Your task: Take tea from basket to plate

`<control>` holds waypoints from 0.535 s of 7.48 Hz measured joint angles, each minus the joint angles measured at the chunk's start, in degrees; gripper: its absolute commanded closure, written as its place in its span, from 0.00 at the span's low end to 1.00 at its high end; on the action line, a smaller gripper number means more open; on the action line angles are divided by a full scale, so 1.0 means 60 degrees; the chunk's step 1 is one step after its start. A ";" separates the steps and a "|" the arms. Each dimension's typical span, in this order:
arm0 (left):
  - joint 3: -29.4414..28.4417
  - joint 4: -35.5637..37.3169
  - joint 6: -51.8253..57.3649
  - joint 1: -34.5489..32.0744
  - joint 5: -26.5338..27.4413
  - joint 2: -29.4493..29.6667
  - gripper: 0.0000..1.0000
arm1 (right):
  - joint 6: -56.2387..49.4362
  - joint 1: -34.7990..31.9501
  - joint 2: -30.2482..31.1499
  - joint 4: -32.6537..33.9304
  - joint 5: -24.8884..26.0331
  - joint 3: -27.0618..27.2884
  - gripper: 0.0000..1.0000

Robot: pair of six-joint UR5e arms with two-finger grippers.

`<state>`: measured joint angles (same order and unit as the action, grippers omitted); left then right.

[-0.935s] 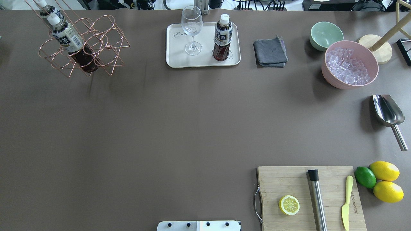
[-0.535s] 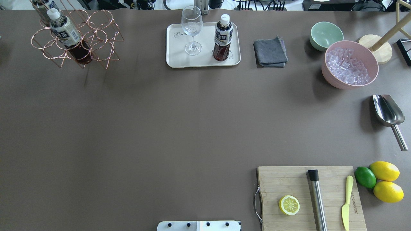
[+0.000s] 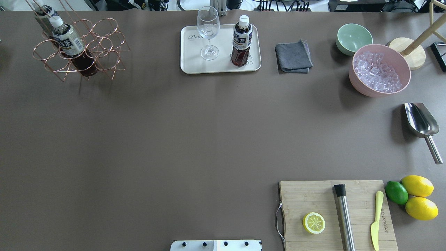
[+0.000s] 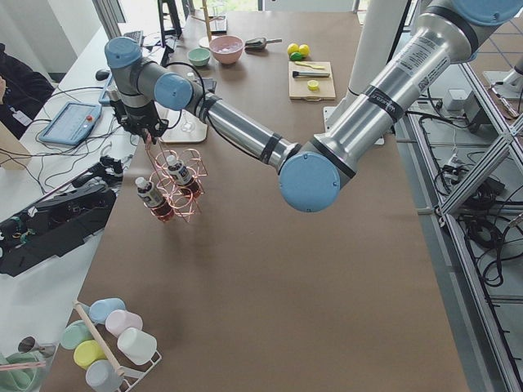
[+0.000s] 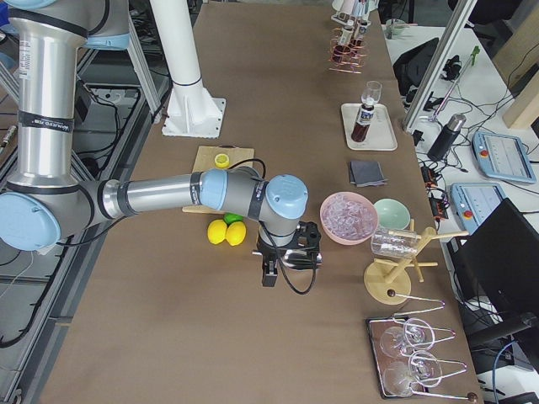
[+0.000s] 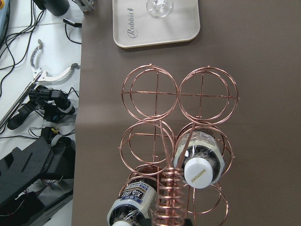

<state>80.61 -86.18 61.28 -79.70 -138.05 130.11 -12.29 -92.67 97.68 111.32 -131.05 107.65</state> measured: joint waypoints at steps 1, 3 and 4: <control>-0.0112 -0.0028 -0.0167 0.0013 0.0046 -0.0003 1.00 | 0.0019 -0.0093 0.0000 -0.0065 -0.0007 0.0088 0.00; -0.0569 -0.0303 -0.0363 -0.0016 0.0221 -0.0038 1.00 | 0.0055 -0.0266 0.0009 -0.0103 -0.0024 0.0159 0.00; -0.0879 -0.0582 -0.0431 -0.0040 0.0368 -0.0007 1.00 | 0.0063 -0.0260 0.0011 -0.0082 -0.0026 0.0071 0.00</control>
<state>75.34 -89.67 58.69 -79.94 -135.85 130.07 -11.91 -94.23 97.74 110.83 -131.21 108.08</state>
